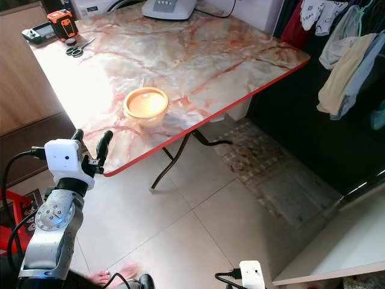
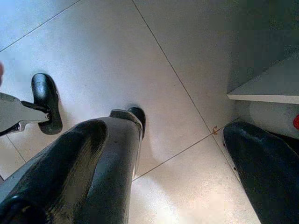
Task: Restocking fridge
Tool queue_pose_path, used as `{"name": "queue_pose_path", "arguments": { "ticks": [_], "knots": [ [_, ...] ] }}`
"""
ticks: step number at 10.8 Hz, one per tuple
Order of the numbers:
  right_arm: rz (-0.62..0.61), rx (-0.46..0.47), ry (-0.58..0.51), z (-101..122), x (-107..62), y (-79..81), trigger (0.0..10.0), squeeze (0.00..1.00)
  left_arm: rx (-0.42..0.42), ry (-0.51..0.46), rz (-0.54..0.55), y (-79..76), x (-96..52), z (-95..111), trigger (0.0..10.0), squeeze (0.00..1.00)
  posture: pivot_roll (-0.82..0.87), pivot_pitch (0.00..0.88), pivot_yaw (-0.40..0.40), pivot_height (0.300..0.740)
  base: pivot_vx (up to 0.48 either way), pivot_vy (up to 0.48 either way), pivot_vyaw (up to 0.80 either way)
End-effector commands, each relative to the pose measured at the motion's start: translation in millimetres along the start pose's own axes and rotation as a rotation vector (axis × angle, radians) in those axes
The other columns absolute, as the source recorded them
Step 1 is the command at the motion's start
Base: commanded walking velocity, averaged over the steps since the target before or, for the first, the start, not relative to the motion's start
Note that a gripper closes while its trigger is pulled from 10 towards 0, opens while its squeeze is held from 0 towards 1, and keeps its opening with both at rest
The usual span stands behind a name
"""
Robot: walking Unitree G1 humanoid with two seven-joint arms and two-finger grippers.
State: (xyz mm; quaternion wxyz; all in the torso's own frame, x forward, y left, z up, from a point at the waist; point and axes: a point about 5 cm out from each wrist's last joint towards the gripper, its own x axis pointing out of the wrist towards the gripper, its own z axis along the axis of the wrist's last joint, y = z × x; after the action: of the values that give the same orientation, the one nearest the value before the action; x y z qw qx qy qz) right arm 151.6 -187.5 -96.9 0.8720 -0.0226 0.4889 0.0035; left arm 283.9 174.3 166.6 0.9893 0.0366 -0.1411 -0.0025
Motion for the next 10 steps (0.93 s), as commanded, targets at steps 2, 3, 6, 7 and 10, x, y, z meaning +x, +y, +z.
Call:
{"name": "queue_pose_path", "arguments": {
  "ticks": [2, 3, 6, 7, 10],
  "knots": [
    [0.016, 0.002, 0.057, -16.8, -2.7, 4.4, 10.0, 0.0, -0.006, 0.013, -0.004, -0.3, -0.4, -2.0, 10.0, 0.0, -0.14, 0.133, 0.006, 0.74, 0.0, 0.0, 0.0],
    [0.017, 0.002, 0.056, -16.7, -2.7, 4.8, 10.0, 0.0, -0.004, 0.012, -0.003, 0.0, -0.5, -2.0, 10.0, 0.0, -0.13, 0.13, 0.007, 0.74, 0.0, 0.0, 0.0],
    [0.014, 0.004, 0.055, -16.9, -2.7, 5.7, 10.0, 0.0, -0.001, 0.011, -0.019, -2.7, 2.1, -2.7, 10.0, 0.0, -0.16, 0.108, 0.02, 0.74, 0.25, 0.0, 0.0],
    [0.013, 0.007, 0.057, -17.5, -2.8, 5.7, 10.0, 0.0, -0.001, 0.006, -0.017, -1.9, 5.7, -1.1, 10.0, 0.0, -0.17, 0.103, 0.022, 0.74, 0.274, 0.0, 0.0],
    [0.006, 0.003, 0.067, -18.5, -3.0, 4.1, 10.0, 0.0, -0.01, -0.002, -0.02, -3.6, 6.5, 0.1, 10.0, 0.0, -0.17, 0.087, 0.022, 0.74, 0.295, 0.0, 0.0]
  ]
}}
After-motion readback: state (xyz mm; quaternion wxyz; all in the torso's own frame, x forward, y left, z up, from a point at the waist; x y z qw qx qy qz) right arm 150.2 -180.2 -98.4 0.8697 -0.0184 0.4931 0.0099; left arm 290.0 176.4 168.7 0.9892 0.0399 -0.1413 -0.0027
